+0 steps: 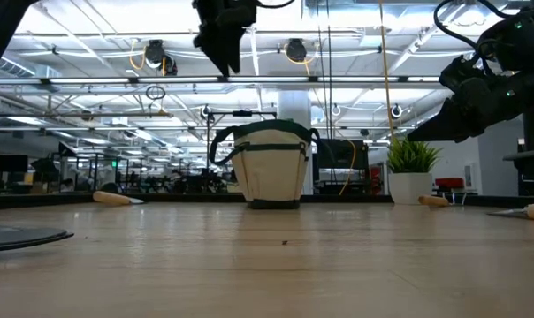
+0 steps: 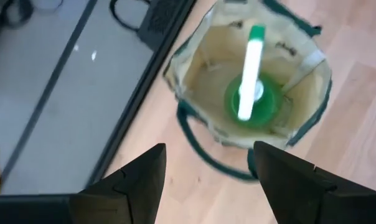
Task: Pick & Place Garden tools in Gardening bag
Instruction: Put the top brown trowel into the gardening bag
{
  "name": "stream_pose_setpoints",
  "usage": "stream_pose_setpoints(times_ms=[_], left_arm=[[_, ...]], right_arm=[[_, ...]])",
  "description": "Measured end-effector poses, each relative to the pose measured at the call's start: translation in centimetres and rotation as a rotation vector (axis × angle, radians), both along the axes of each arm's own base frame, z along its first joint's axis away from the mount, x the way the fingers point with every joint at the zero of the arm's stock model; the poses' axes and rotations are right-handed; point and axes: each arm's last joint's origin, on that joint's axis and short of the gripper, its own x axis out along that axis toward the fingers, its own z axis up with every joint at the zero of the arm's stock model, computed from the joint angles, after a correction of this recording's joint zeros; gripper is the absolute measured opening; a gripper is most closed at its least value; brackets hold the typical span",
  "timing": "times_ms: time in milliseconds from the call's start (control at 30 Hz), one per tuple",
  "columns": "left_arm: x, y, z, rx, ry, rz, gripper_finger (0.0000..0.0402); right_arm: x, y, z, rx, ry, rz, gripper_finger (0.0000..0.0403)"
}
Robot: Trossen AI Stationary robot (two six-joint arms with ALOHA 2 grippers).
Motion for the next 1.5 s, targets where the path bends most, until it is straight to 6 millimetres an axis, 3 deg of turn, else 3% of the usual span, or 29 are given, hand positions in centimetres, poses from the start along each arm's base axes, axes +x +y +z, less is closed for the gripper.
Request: stream_pose_setpoints(times_ms=[333, 633, 1300, 1500], left_arm=[[-3.7, -0.7, 1.4, -0.107, 0.048, 0.220, 0.0248], [-5.0, -0.6, 2.0, -0.136, 0.029, 0.316, 0.0248], [-7.5, 3.5, 2.3, -0.182, -0.075, 0.657, 0.0248], [-7.9, 4.6, 0.1, -0.204, 0.004, 0.717, 0.0248]], right_arm=[[0.0, 0.0, 0.0, -0.001, 0.001, 0.000, 0.0000], [0.0, 0.0, 0.0, 0.000, 0.003, 0.000, 0.0000], [0.0, 0.0, 0.0, -0.001, 0.005, 0.001, 0.0000], [0.0, 0.0, 0.0, -0.001, 0.005, 0.001, 0.0000]])
